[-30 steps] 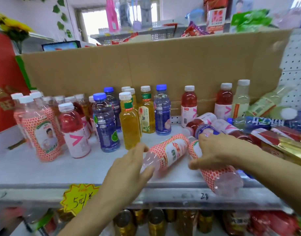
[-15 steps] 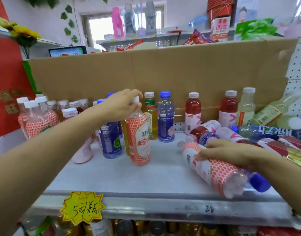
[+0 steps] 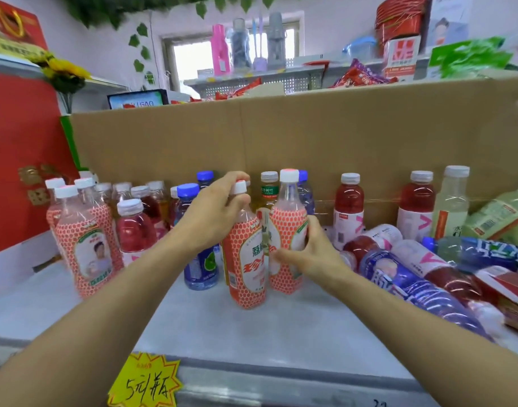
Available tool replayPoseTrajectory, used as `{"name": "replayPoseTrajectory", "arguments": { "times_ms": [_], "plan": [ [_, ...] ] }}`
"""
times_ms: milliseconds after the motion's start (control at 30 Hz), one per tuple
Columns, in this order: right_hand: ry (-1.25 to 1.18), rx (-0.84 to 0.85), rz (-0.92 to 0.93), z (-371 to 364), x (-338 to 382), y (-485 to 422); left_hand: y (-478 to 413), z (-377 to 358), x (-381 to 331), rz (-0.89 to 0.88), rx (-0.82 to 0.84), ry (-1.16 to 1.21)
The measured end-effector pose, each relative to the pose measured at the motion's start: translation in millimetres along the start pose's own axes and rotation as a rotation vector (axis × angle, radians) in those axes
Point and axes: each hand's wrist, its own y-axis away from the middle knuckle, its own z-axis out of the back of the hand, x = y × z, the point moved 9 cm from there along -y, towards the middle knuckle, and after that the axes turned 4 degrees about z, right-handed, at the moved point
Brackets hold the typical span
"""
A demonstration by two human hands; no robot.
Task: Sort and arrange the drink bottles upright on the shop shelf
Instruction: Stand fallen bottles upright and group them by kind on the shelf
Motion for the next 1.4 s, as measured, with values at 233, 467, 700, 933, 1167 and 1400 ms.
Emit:
{"name": "replayPoseTrajectory", "arguments": {
  "times_ms": [233,467,700,933,1167,1400],
  "plan": [
    [0.029,0.033,-0.049,-12.0,-9.2,0.0,2.8,-3.3,-1.4,0.006,0.000,-0.027],
    [0.660,0.005,0.168,69.6,18.4,60.9,61.8,-12.0,-70.2,-0.490,-0.431,-0.226],
    [1.139,0.049,-0.068,188.9,-0.8,66.7,45.4,-177.6,-81.4,-0.308,0.300,-0.183],
    [1.163,0.286,-0.079,209.4,-42.6,48.6,-7.8,-261.7,-48.7,-0.030,0.516,-0.325],
    [1.184,0.451,0.049,213.6,-50.1,38.5,-38.1,-243.5,-27.3,0.329,0.367,0.119],
    [1.148,0.527,0.139,215.8,-50.3,39.5,-113.5,-226.3,-127.3,0.012,0.109,-0.070]
  ]
}}
